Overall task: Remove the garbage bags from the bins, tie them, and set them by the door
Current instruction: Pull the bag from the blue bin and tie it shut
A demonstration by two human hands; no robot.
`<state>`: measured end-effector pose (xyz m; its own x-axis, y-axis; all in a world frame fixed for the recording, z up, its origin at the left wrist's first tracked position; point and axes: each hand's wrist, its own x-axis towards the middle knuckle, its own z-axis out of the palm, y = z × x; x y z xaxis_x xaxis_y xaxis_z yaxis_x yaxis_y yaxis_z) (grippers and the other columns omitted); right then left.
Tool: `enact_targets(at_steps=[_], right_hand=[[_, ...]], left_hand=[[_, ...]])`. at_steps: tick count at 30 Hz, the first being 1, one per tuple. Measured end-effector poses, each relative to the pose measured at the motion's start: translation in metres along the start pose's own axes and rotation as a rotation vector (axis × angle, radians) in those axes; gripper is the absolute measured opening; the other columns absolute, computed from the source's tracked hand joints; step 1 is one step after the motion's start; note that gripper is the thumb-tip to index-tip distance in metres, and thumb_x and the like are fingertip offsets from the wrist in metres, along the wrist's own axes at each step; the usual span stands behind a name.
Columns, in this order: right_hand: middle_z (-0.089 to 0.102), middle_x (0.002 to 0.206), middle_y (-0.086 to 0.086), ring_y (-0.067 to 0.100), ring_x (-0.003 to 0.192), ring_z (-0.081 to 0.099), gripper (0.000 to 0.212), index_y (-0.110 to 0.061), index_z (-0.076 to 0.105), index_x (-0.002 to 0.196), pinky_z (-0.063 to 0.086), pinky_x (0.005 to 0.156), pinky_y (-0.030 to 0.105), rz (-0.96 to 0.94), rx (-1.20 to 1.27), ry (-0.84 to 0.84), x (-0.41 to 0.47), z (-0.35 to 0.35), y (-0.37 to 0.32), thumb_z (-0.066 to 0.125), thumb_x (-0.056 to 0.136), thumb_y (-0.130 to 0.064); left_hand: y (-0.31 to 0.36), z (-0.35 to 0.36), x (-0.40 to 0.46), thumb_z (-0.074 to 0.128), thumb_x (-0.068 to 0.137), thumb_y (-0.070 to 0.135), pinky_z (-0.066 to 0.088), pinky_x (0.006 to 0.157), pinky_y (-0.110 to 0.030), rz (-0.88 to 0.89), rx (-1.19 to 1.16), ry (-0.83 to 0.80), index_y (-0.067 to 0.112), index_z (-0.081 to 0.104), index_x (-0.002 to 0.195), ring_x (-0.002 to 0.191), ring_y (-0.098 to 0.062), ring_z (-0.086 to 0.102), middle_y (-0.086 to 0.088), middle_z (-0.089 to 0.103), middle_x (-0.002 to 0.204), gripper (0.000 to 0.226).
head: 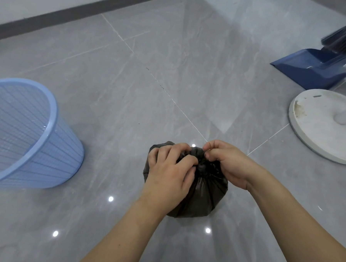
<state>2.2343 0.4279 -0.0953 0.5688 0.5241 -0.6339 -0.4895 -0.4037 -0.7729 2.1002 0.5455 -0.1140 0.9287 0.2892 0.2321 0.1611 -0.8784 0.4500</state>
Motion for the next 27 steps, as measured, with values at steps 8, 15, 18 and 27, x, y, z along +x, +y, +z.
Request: enact_targets(at_steps=[8, 15, 18, 27], right_hand=[[0.056, 0.071, 0.004, 0.018, 0.068, 0.052, 0.027, -0.011, 0.057, 0.086, 0.046, 0.065, 0.029, -0.042, 0.117, 0.023, 0.003, -0.003, 0.0, 0.041, 0.087, 0.01], [0.056, 0.083, 0.005, 0.016, 0.079, 0.053, 0.03, -0.011, 0.06, 0.092, 0.045, 0.076, 0.025, -0.094, 0.085, 0.02, 0.003, -0.005, 0.003, 0.043, 0.089, 0.014], [0.057, 0.086, 0.003, 0.011, 0.078, 0.055, 0.029, -0.013, 0.062, 0.093, 0.043, 0.072, 0.02, -0.162, 0.059, 0.056, 0.001, -0.008, 0.0, 0.048, 0.09, 0.012], [0.057, 0.089, -0.007, 0.002, 0.074, 0.053, 0.03, -0.024, 0.065, 0.104, 0.044, 0.074, 0.016, -0.428, -0.331, 0.157, -0.001, -0.001, -0.005, 0.058, 0.089, 0.002]], left_hand=[[0.01, -0.01, 0.009, 0.059, 0.076, 0.031, 0.03, 0.093, -0.036, -0.054, 0.003, -0.037, 0.028, 0.064, 0.099, 0.1, -0.017, 0.048, 0.01, 0.056, 0.11, 0.023], [0.018, -0.009, 0.021, 0.052, 0.08, 0.03, 0.031, 0.088, -0.034, -0.106, 0.069, -0.077, 0.024, 0.06, 0.084, 0.093, -0.019, 0.044, 0.008, 0.053, 0.1, 0.011], [0.029, -0.029, 0.036, 0.048, 0.084, 0.031, 0.038, 0.08, -0.035, -0.48, -0.245, -0.171, 0.018, 0.053, 0.075, 0.083, -0.016, 0.047, 0.008, 0.054, 0.084, 0.016], [0.013, -0.051, 0.062, 0.05, 0.087, 0.01, 0.033, 0.055, -0.025, -1.006, -0.84, -0.421, 0.012, 0.064, 0.091, 0.053, -0.014, 0.042, -0.002, 0.052, 0.064, 0.015]])
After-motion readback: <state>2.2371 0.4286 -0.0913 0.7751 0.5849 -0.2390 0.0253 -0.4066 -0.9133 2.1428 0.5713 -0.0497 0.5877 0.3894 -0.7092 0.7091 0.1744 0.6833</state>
